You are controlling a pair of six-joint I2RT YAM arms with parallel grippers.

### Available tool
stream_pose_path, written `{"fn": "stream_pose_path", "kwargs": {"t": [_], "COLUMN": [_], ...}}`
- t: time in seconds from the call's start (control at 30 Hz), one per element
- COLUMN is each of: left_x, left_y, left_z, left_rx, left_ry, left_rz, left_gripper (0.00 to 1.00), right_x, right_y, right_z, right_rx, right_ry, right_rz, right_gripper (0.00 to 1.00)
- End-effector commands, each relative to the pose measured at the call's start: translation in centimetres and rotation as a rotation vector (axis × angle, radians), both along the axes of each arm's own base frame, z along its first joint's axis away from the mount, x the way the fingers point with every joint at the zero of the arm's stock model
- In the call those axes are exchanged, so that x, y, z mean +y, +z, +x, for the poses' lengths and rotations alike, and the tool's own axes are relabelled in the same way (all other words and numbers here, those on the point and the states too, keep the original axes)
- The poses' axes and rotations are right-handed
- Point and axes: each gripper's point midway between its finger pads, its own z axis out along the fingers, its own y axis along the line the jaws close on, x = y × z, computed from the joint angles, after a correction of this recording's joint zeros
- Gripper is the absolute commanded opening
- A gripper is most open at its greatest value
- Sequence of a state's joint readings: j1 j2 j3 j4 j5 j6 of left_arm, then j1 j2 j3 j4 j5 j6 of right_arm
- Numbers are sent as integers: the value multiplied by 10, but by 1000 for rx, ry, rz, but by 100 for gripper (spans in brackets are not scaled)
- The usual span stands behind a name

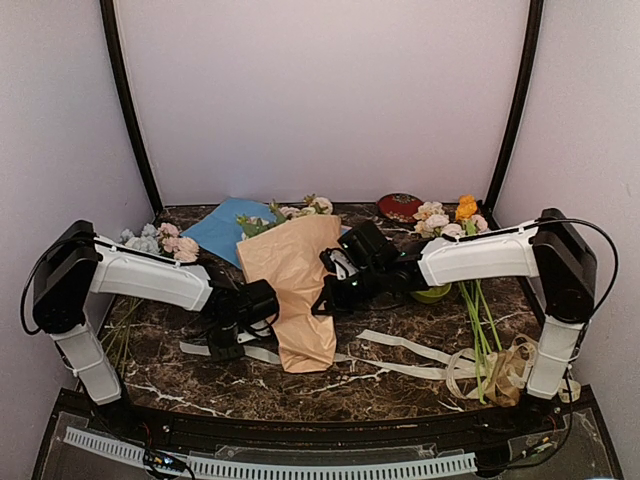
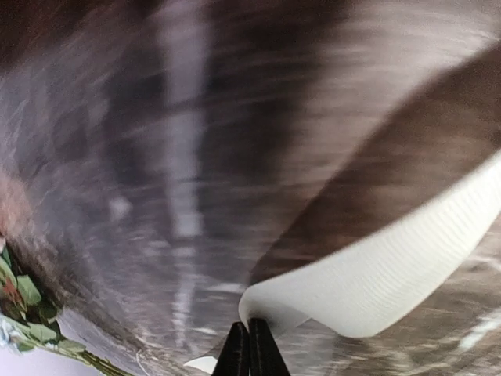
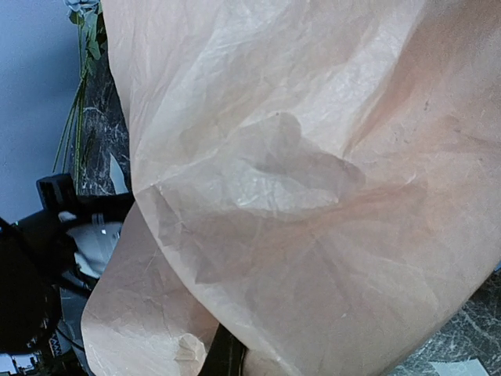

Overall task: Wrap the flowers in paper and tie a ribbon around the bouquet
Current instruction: Pick up the ribbon from the center of the board, then place the folded bouquet on the ribbon.

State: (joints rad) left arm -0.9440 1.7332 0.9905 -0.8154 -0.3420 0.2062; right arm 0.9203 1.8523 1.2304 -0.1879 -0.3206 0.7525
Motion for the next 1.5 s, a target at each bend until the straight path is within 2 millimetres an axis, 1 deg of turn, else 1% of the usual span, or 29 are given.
{"fn": "stream_pose_path", "kwargs": {"t": [0.0, 0.13, 0.2, 0.23, 0.27, 0.37, 0.43, 0.53, 0.67, 0.77, 0.8, 0.87, 0.93, 1.0, 1.03, 1.13, 1.23, 1.27, 1.37, 1.43, 1.47], "left_x": [33, 54, 66, 72, 75, 81, 91, 110, 139, 152, 151, 139, 118, 86, 66, -1, -65, -83, -126, -144, -148], "left_y": [6, 29, 45, 55, 66, 104, 128, 157, 195, 233, 246, 272, 290, 300, 298, 280, 254, 242, 207, 183, 171], "left_z": [43, 90, 114, 125, 136, 157, 165, 173, 176, 176, 176, 174, 168, 159, 153, 132, 109, 103, 92, 88, 88], "left_rx": [-123, -258, -331, -365, -395, -497, -574, -653, -765, -871, -900, -928, -912, -861, -828, -704, -526, -474, -357, -282, -248], "left_ry": [183, 348, 428, 466, 501, 558, 577, 610, 659, 674, 660, 604, 554, 483, 434, 275, 183, 163, 112, 128, 153], "left_rz": [18, -50, -106, -145, -192, -328, -368, -396, -382, -427, -452, -557, -710, -862, -910, -986, -1092, -1110, -1115, -1106, -1103], "left_gripper": [0, 0, 0, 0, 0, 0, 0, 0, 0, 0, 0, 0, 0, 0, 0, 0, 0, 0, 0, 0, 0], "right_x": [-3, -5, -6, -5, -9, -11, -11, -10, -9, -10, -10, -10, -8, -6, -5, -3, -4, -5, -7, -7, -7], "right_y": [11, 6, 3, 3, -5, -18, -25, -34, -40, -45, -45, -48, -51, -54, -55, -56, -59, -60, -64, -65, -66], "right_z": [3, 0, -2, -1, -5, -11, -14, -17, -19, -21, -22, -23, -25, -26, -27, -27, -28, -28, -31, -32, -32], "right_rx": [-41, -24, -18, -18, -4, 18, 22, 33, 34, 37, 36, 40, 43, 48, 51, 54, 62, 65, 76, 78, 81], "right_ry": [0, -6, -10, -13, -14, -15, -12, -7, -2, 0, 2, 6, 13, 19, 21, 20, 16, 13, 7, 3, -2], "right_rz": [23, 32, 34, 39, 28, 16, 2, -6, -21, -36, -38, -44, -48, -53, -54, -56, -64, -67, -74, -74, -75], "right_gripper": [0, 0, 0, 0, 0, 0, 0, 0, 0, 0, 0, 0, 0, 0, 0, 0, 0, 0, 0, 0, 0]}}
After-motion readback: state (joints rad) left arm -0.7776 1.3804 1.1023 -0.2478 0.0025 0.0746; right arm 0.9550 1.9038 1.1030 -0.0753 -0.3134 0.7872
